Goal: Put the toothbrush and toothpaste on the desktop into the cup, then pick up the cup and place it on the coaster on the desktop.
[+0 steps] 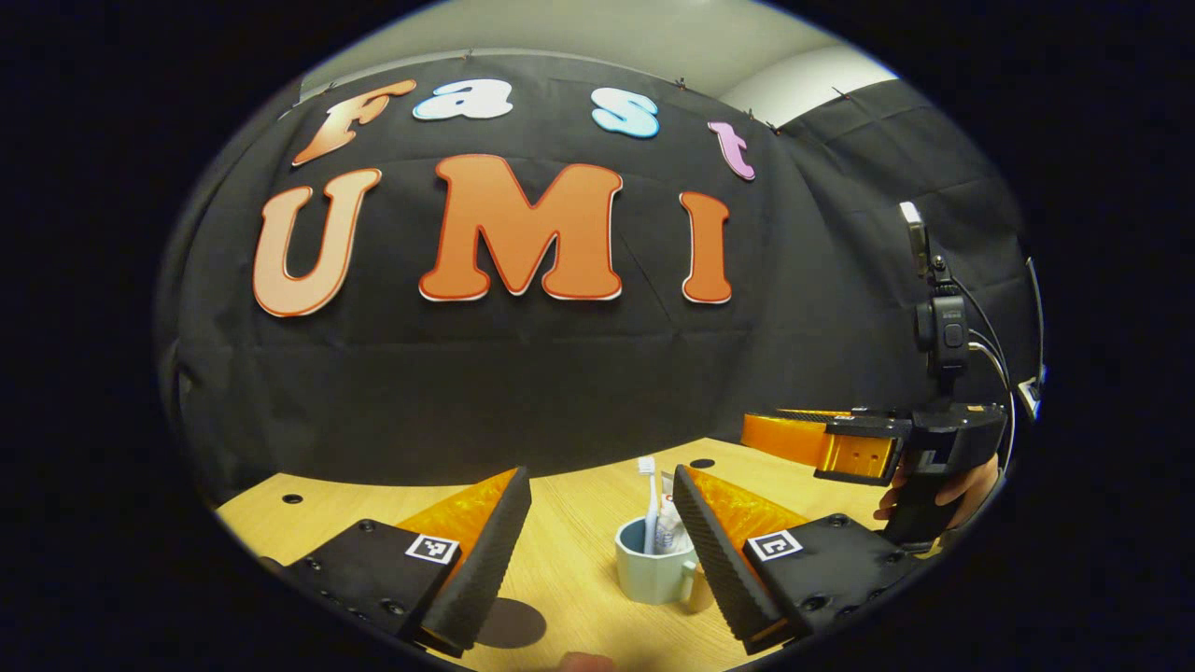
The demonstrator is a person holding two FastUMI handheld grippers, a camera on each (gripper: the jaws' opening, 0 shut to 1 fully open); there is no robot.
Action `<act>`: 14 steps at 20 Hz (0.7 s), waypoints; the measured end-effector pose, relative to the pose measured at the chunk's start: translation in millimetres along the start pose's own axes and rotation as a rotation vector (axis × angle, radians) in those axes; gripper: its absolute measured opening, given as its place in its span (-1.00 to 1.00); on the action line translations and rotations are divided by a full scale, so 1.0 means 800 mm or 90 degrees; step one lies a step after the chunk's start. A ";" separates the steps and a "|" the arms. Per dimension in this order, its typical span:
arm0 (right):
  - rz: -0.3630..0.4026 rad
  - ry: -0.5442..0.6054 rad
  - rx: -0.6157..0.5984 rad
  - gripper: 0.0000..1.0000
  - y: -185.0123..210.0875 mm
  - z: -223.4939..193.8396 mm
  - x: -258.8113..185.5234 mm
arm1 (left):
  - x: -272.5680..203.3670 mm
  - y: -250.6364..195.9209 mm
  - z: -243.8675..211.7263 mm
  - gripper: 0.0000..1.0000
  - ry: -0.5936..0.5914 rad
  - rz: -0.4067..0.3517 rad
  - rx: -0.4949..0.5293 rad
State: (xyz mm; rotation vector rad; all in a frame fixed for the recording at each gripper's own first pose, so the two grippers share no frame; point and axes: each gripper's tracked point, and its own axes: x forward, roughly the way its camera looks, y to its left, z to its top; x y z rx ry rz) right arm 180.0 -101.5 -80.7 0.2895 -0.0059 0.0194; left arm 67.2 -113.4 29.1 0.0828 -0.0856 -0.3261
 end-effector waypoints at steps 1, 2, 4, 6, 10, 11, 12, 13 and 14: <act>0.013 0.006 -0.002 0.33 0.011 0.003 -0.005 | -0.007 0.010 0.004 0.84 -0.004 0.012 0.002; 0.020 0.012 -0.011 0.51 0.020 0.004 -0.007 | -0.016 0.020 0.007 0.92 -0.006 0.024 0.001; 0.024 0.030 -0.034 0.36 0.030 0.004 -0.011 | -0.030 0.039 0.011 0.92 -0.009 0.043 -0.003; 0.033 0.059 -0.048 0.36 0.043 -0.004 -0.015 | -0.039 0.055 0.017 1.00 -0.008 0.062 0.001; 0.027 0.128 -0.069 0.36 0.053 -0.021 -0.017 | -0.058 0.085 0.013 0.92 -0.002 0.095 0.001; 0.023 0.151 -0.067 0.36 0.053 -0.028 -0.018 | -0.064 0.091 0.011 0.92 0.001 0.104 0.005; 0.029 0.178 -0.057 0.36 0.056 -0.038 -0.021 | -0.070 0.097 0.009 1.00 0.003 0.112 0.009; 0.043 0.212 -0.040 0.36 0.063 -0.049 -0.024 | -0.071 0.099 0.011 0.92 0.001 0.114 0.008; 0.055 0.242 -0.024 0.36 0.071 -0.061 -0.026 | -0.075 0.102 0.011 0.93 -0.001 0.116 0.002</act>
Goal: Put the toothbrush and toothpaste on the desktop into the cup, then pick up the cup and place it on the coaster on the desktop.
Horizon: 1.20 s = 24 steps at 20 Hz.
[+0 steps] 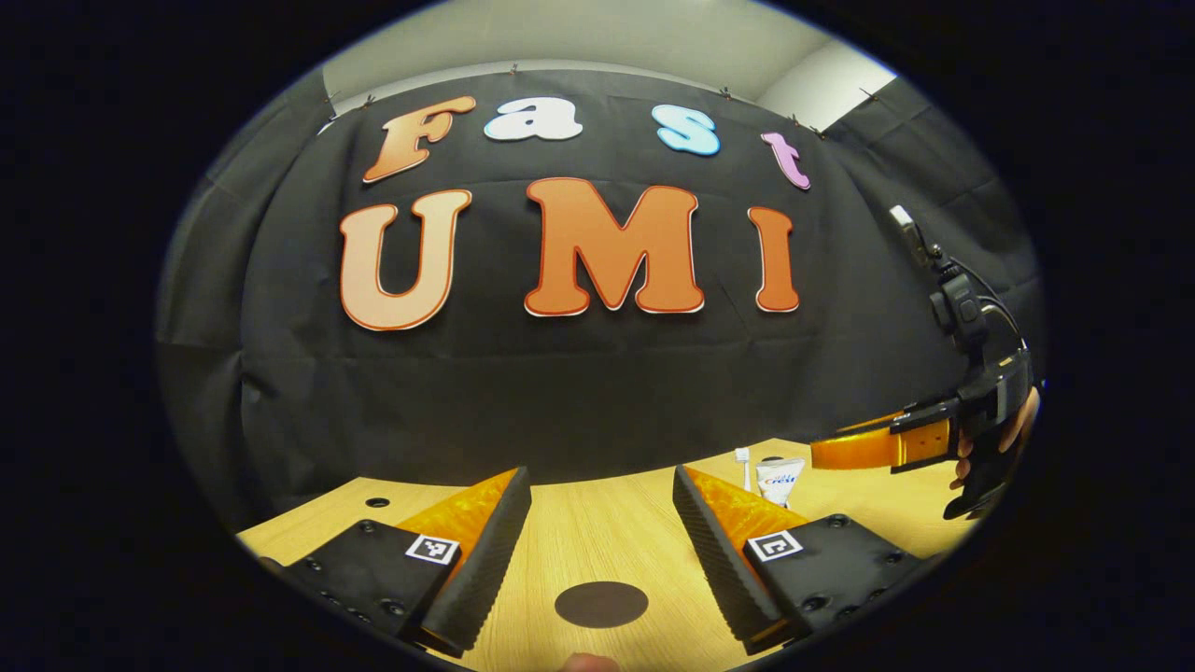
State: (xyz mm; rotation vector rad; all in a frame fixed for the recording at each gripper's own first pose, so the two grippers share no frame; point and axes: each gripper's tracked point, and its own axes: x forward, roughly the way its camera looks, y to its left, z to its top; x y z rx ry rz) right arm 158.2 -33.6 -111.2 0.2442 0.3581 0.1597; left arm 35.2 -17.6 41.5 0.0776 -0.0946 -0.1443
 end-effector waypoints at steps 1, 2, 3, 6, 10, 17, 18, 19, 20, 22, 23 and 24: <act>0.002 0.023 0.008 0.37 0.003 -0.009 0.003 | -0.001 0.007 -0.004 1.00 0.000 0.005 -0.003; -0.003 0.042 0.006 0.37 0.002 -0.017 0.007 | -0.004 0.013 -0.005 0.92 0.003 0.011 -0.004; -0.012 0.059 0.001 0.37 -0.001 -0.024 0.010 | -0.004 0.020 -0.010 0.92 0.005 0.018 -0.002; -0.011 0.103 0.000 0.37 0.003 -0.037 0.022 | -0.013 0.032 -0.018 0.93 0.010 0.028 0.001; -0.025 0.175 -0.028 0.38 0.013 -0.062 0.045 | -0.023 0.057 -0.033 0.93 0.014 0.055 -0.021; -0.063 0.250 -0.051 0.29 0.007 -0.088 0.061 | -0.034 0.082 -0.048 0.93 0.015 0.076 -0.024; -0.065 0.266 -0.053 0.27 0.008 -0.094 0.064 | -0.033 0.086 -0.052 0.93 0.019 0.078 -0.025; -0.070 0.282 -0.060 0.25 0.006 -0.101 0.064 | -0.034 0.089 -0.058 0.93 0.024 0.080 -0.025; -0.075 0.296 -0.065 0.22 0.003 -0.106 0.066 | -0.034 0.091 -0.060 0.92 0.025 0.080 -0.024; -0.086 0.313 -0.059 0.19 0.000 -0.113 0.071 | -0.037 0.094 -0.063 0.93 0.024 0.078 -0.027; -0.094 0.319 -0.054 0.20 -0.001 -0.115 0.073 | -0.039 0.097 -0.067 0.93 0.029 0.077 -0.028; -0.097 0.322 -0.050 0.20 -0.001 -0.115 0.073 | -0.038 0.099 -0.073 0.93 0.035 0.076 -0.029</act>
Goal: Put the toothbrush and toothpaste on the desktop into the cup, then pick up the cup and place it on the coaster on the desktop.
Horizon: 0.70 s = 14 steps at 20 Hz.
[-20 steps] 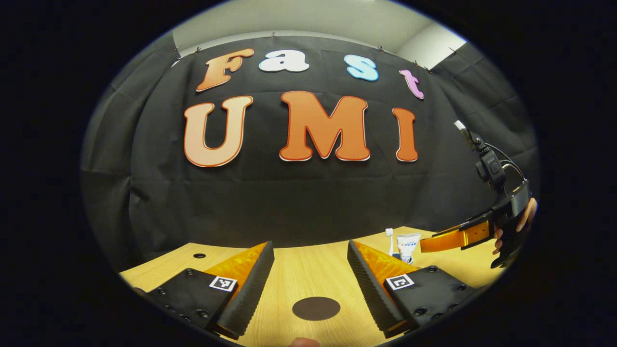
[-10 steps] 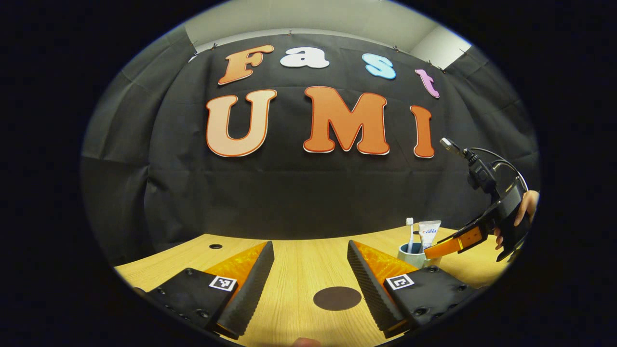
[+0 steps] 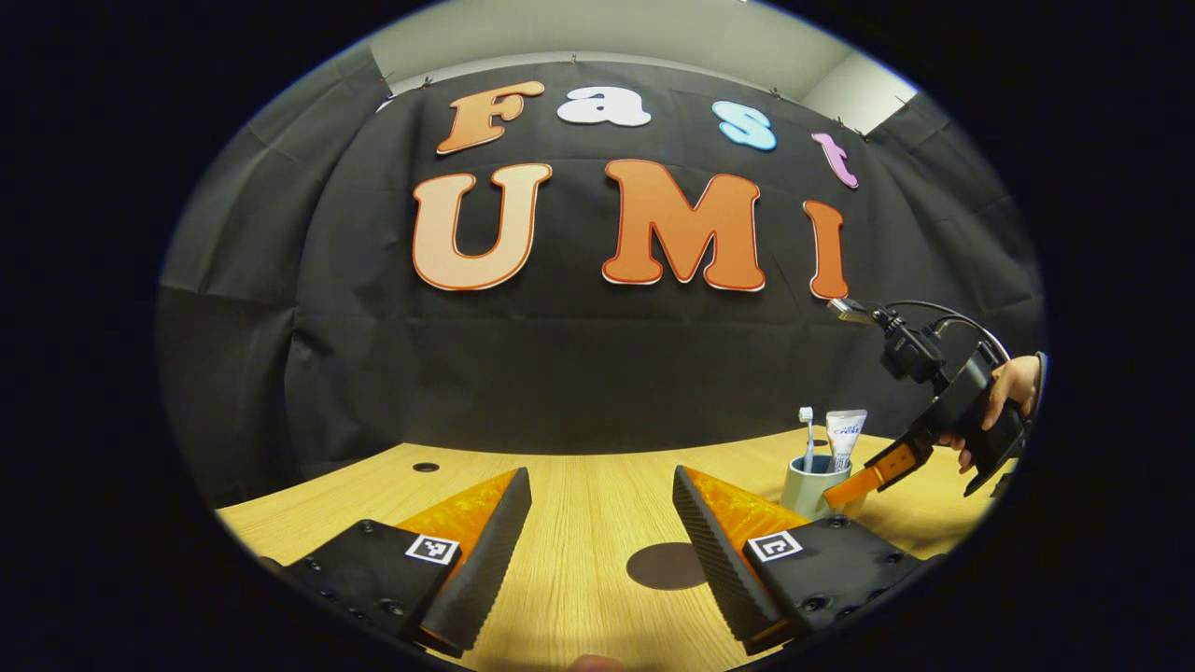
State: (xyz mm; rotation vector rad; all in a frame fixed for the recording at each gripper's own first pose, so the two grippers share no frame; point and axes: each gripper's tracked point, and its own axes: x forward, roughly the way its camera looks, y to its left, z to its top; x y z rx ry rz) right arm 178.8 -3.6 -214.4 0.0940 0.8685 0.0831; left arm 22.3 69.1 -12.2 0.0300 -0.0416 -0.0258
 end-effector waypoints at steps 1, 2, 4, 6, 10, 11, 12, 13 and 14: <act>-0.005 0.003 0.004 0.20 -0.001 -0.002 0.004 | 0.000 0.001 -0.001 1.00 0.004 -0.003 -0.001; -0.011 0.010 0.004 0.20 -0.001 -0.008 0.005 | 0.000 0.002 -0.003 0.84 0.007 -0.006 -0.003; -0.022 0.028 -0.002 0.22 -0.001 -0.015 0.010 | -0.002 0.006 -0.005 0.93 0.012 -0.008 -0.004; -0.030 0.033 0.001 0.22 0.000 -0.017 0.013 | 0.000 0.012 -0.007 0.92 0.013 -0.006 -0.004; -0.029 0.035 0.024 -0.27 0.019 -0.018 0.011 | -0.003 0.018 -0.012 0.93 0.018 -0.003 -0.009; -0.030 0.032 0.020 -0.46 0.021 -0.017 0.012 | -0.002 0.017 -0.014 0.93 0.020 -0.002 -0.010; -0.032 0.027 0.020 -0.49 0.017 -0.018 0.012 | -0.001 0.019 -0.014 0.93 0.022 -0.001 -0.010; -0.035 0.022 0.024 -0.50 0.017 -0.019 0.014 | -0.001 0.020 -0.015 0.93 0.024 0.000 -0.010; -0.037 0.015 0.027 -0.56 0.018 -0.018 0.013 | 0.000 0.020 -0.015 0.94 0.025 0.001 -0.011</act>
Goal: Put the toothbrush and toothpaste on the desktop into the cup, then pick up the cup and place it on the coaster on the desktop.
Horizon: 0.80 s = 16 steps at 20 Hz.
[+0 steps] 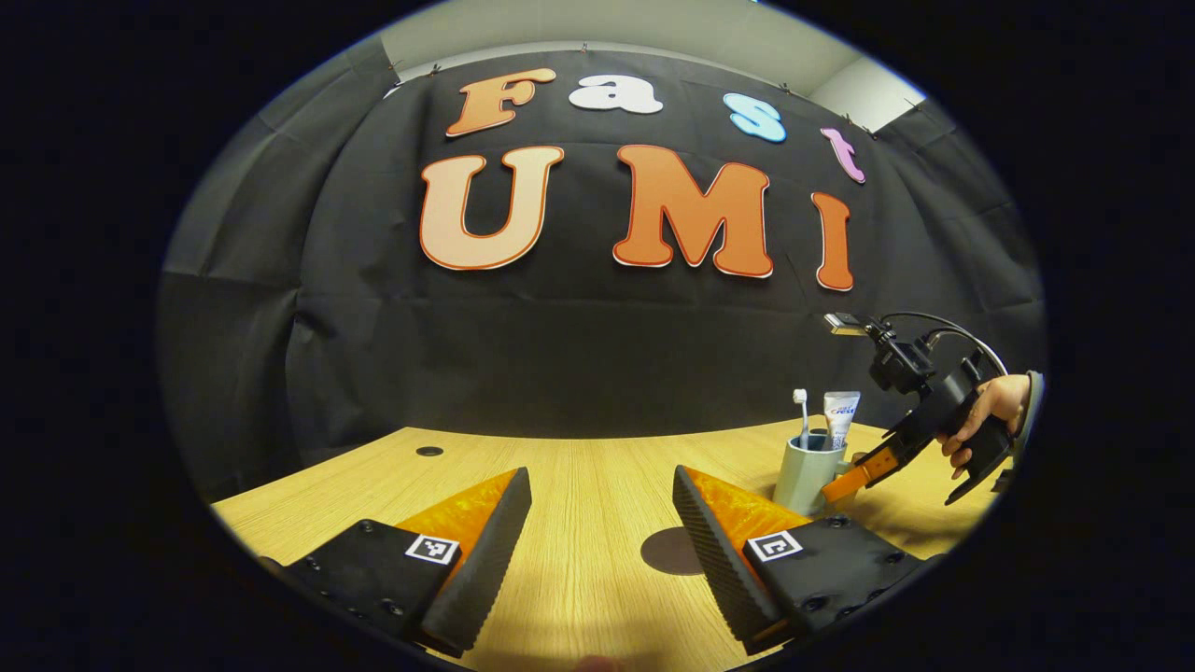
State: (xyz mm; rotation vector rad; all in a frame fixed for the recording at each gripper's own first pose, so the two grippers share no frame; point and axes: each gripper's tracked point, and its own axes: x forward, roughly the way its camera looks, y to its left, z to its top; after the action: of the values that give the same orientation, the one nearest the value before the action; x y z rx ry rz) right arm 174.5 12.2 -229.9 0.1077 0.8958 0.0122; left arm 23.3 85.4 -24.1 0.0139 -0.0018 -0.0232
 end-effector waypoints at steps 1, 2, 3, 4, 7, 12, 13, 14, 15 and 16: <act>0.001 -0.004 0.004 -0.58 0.001 0.000 0.000 | 0.000 -0.001 0.000 0.94 0.001 0.001 0.000; 0.003 -0.008 0.009 -0.61 0.001 0.001 0.001 | 0.000 0.000 -0.001 0.94 0.001 0.003 0.000; 0.005 -0.010 0.016 -0.63 0.002 0.002 0.001 | -0.001 -0.001 0.000 0.93 0.001 0.003 0.000; 0.008 -0.012 0.020 -0.63 0.002 0.001 0.001 | -0.001 0.000 -0.001 0.93 0.001 0.003 -0.001; 0.009 -0.020 0.025 -0.63 0.003 0.003 0.002 | -0.001 -0.001 -0.003 0.93 0.003 0.003 -0.004; 0.029 -0.057 0.021 -0.63 0.004 0.008 0.006 | -0.001 -0.001 -0.004 0.93 0.005 0.002 -0.005; 0.029 -0.063 0.015 -0.64 0.004 0.009 0.008 | -0.002 -0.002 -0.002 0.93 0.005 0.002 -0.005; 0.030 -0.067 0.007 -0.64 0.003 0.009 0.008 | -0.003 -0.002 -0.001 0.89 0.005 0.002 -0.004; 0.032 -0.070 0.001 -0.64 0.002 0.010 0.010 | -0.004 -0.002 -0.001 0.84 0.004 0.003 -0.004; 0.036 -0.071 -0.004 -0.64 0.002 0.009 0.009 | -0.003 -0.001 -0.001 0.84 0.004 0.004 -0.004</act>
State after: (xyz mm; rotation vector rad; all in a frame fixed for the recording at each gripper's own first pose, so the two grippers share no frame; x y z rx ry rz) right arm 185.1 13.3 -231.0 0.1268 0.7815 0.0613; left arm 20.8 84.4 -25.1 0.0083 0.0046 -0.0171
